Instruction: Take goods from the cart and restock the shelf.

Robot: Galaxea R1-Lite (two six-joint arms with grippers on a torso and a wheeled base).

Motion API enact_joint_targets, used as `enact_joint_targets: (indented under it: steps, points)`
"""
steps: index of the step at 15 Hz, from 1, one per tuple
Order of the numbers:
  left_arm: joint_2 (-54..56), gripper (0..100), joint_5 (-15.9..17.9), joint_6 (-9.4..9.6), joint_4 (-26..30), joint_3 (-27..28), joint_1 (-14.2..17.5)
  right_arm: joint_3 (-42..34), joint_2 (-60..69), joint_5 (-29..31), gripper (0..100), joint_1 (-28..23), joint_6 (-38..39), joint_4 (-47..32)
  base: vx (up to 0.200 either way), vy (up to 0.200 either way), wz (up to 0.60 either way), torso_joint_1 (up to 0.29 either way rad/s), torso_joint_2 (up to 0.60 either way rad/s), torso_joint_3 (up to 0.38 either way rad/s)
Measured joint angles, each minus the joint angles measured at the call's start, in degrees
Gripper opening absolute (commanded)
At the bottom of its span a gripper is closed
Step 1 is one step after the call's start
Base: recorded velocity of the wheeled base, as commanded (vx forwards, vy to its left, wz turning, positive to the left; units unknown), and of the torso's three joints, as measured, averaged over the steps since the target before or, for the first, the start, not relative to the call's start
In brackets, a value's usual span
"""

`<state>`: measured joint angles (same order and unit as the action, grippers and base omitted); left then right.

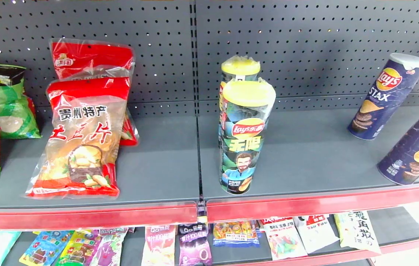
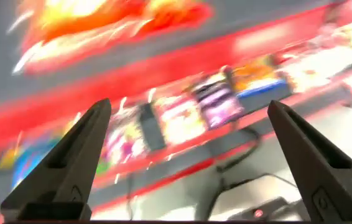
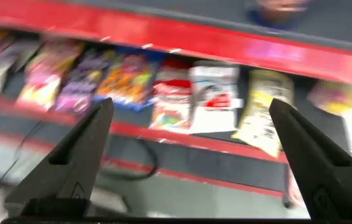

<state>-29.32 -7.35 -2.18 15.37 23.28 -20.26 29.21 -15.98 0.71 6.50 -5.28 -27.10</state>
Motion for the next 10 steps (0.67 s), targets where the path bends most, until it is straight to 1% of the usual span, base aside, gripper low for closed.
enact_joint_targets:
  steps: [2,3,5,6,7,8,9,10]
  points:
    - [6.8,100,-0.7,-1.37,5.9,0.2,8.8,-2.2,4.6,0.9,100,-3.3,0.1,-0.5,0.0,0.0,0.0,0.0,0.0,0.0]
    - [10.4,100,0.2,-1.73,7.5,-0.6,11.6,-4.0,6.9,1.6,100,-5.2,0.1,-0.6,0.0,0.0,0.0,0.0,0.0,0.0]
    - [17.4,100,3.1,-1.23,7.9,-3.9,13.6,-8.0,10.4,2.0,100,-7.0,0.1,-0.4,0.0,0.0,0.0,0.0,0.0,0.0]
    - [19.8,100,4.3,-0.88,5.1,-6.3,13.9,-10.0,12.1,2.1,100,-7.0,0.0,-0.3,0.0,0.0,0.0,0.0,0.0,0.0]
    - [21.4,100,5.2,-0.55,1.2,-9.0,14.1,-12.6,13.3,2.2,100,-6.8,0.0,1.7,0.0,0.0,0.0,0.0,0.0,0.0]
    - [22.5,100,5.9,0.2,-3.8,-12.8,14.3,-15.5,14.2,2.0,100,-6.7,0.1,6.5,0.0,0.0,0.0,0.0,0.0,0.0]
    - [23.1,100,6.6,1.18,-11.3,-16.7,14.3,-18.4,14.8,1.3,100,-6.6,0.0,12.8,0.0,0.0,0.0,0.0,0.0,0.0]
    - [23.6,100,7.6,2.32,-16.0,-19.8,14.3,-21.4,15.2,0.2,100,-6.5,0.0,19.6,0.0,0.0,0.0,0.0,0.0,0.0]
